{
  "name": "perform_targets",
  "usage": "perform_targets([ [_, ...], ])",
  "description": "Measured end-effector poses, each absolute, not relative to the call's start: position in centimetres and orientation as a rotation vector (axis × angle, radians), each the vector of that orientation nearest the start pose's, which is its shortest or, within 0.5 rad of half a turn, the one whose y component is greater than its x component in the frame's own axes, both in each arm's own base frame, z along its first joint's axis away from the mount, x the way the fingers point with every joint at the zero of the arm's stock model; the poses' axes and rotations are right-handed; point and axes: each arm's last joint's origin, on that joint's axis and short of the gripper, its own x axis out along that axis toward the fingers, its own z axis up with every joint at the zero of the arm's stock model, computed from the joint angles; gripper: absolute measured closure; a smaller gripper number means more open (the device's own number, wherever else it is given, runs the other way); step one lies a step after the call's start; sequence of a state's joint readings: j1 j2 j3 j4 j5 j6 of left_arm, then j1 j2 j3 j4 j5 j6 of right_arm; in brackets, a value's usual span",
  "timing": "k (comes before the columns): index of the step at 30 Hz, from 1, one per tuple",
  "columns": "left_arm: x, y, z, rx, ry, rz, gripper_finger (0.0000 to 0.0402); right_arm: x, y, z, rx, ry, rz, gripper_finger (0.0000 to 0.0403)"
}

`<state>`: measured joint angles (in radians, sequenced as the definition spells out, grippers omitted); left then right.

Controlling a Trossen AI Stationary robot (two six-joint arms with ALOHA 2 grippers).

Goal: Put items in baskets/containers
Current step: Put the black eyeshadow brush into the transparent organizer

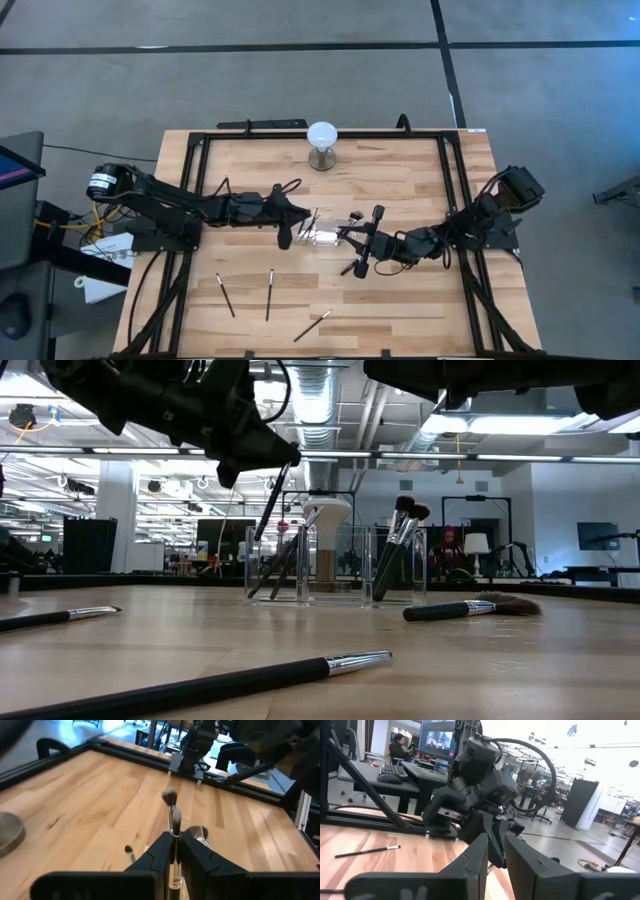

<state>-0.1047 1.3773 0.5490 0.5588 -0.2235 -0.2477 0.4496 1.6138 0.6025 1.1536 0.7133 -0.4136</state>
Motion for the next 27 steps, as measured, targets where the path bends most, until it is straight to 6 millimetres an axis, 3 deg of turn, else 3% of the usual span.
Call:
perform_targets([
  [6, 26.9, -2.2, 19.4, -0.206, 0.26, 0.138, 0.0352, 28.1, 11.0, 20.4, -0.339, -0.061, -0.293, 0.0348],
  [18, 26.9, -2.5, 19.4, -0.228, 0.261, 0.135, 0.0272, 28.1, 11.1, 20.4, -0.349, -0.059, -0.29, 0.0348],
  [27, 25.6, -6.7, 21.5, -0.14, 0.221, -0.067, 0.025, 28.1, 11.1, 19.8, -0.372, -0.006, -0.293, 0.0348],
])
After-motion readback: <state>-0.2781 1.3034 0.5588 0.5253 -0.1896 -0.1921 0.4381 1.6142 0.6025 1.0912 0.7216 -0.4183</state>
